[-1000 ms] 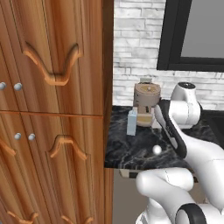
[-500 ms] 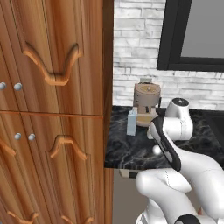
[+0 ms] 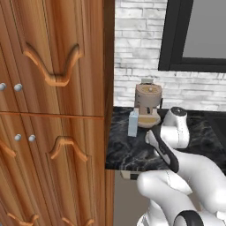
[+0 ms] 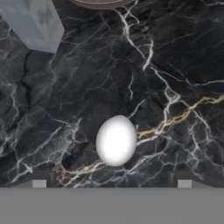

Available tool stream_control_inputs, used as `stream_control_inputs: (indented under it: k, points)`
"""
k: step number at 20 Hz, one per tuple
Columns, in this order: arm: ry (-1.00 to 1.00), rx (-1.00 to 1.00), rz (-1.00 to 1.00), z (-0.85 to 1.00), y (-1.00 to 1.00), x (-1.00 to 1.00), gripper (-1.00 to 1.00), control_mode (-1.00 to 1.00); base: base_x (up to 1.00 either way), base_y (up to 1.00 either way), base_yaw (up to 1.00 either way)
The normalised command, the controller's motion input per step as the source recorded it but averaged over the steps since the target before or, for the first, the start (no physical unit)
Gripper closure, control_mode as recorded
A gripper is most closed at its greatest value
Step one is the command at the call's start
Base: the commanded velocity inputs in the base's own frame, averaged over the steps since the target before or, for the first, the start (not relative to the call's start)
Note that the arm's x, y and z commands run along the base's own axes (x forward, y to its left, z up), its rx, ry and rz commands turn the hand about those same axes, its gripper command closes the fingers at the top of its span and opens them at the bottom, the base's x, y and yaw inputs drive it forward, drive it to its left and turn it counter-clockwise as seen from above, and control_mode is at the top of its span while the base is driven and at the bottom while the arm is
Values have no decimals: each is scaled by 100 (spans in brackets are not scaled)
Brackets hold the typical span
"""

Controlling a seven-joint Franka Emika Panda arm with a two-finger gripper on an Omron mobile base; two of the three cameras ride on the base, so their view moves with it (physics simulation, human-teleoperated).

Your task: Gather the eggs and milk located in the vicinity of the sink area and place them right next to the bowl.

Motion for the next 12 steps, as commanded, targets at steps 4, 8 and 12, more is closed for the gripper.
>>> stream_control_inputs:
  k: [4,8,12]
  points:
    - [7,0,0,-34,0,28,-100,-100,0,0,0]
    - [2,0,0,-43,0,20,-100,-100,0,0,0]
    - [9,1,0,-19,-3,3,-100,-100,0,0,0]
